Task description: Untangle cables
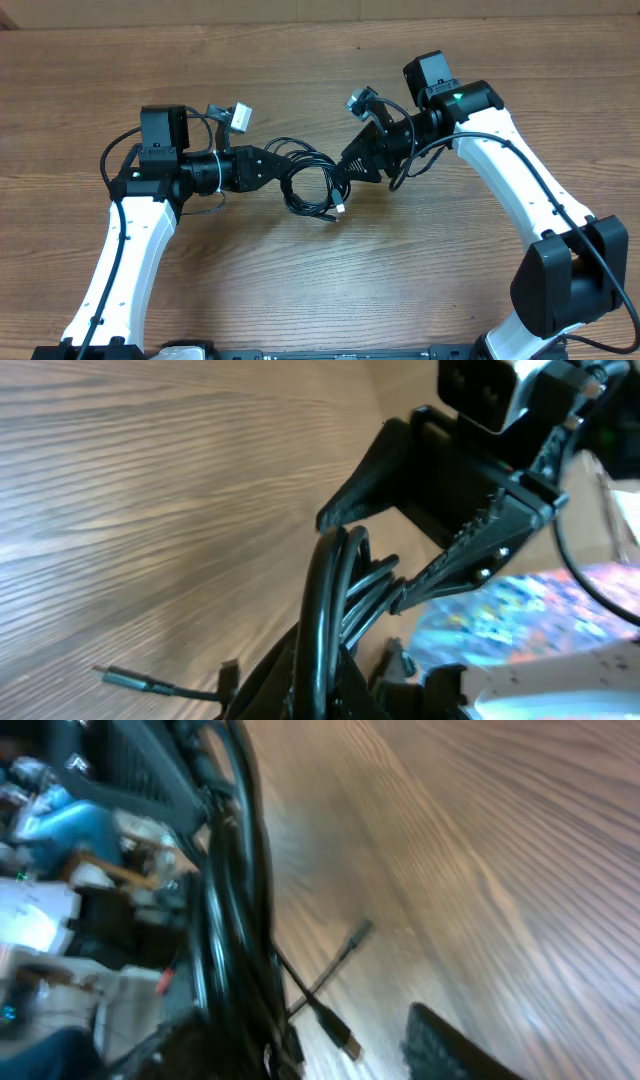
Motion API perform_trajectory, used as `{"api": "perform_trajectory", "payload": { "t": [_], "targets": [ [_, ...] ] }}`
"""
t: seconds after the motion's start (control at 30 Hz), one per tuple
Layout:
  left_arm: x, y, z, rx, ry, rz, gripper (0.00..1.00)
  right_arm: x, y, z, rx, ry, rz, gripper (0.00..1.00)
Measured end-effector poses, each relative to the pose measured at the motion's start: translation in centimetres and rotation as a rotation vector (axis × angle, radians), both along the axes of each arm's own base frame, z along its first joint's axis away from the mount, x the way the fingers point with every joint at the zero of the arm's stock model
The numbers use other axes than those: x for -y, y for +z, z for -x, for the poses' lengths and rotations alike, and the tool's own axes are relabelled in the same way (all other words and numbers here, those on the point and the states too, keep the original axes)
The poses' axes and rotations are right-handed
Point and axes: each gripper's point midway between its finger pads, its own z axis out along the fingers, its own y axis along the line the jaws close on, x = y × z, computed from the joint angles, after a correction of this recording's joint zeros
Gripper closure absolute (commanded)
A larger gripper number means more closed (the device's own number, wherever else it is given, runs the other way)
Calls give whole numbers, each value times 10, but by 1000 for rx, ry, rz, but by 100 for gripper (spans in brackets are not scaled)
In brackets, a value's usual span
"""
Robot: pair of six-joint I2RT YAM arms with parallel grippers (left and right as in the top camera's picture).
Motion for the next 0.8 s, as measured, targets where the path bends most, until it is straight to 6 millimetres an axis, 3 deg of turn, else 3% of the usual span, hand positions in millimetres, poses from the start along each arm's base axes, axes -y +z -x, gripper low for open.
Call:
{"api": "perform_trajectory", "payload": {
  "t": [0.17, 0.37, 0.8],
  "targets": [
    [4, 8, 3, 27, -34, 38, 96, -6, 16, 14, -10, 67, -112, 68],
    [7, 19, 2, 83, -66, 77, 96, -8, 27, 26, -22, 113, -182, 96],
    [5, 15, -3, 52, -30, 61, 96, -2, 22, 42, -129, 106, -135, 96]
  ]
}}
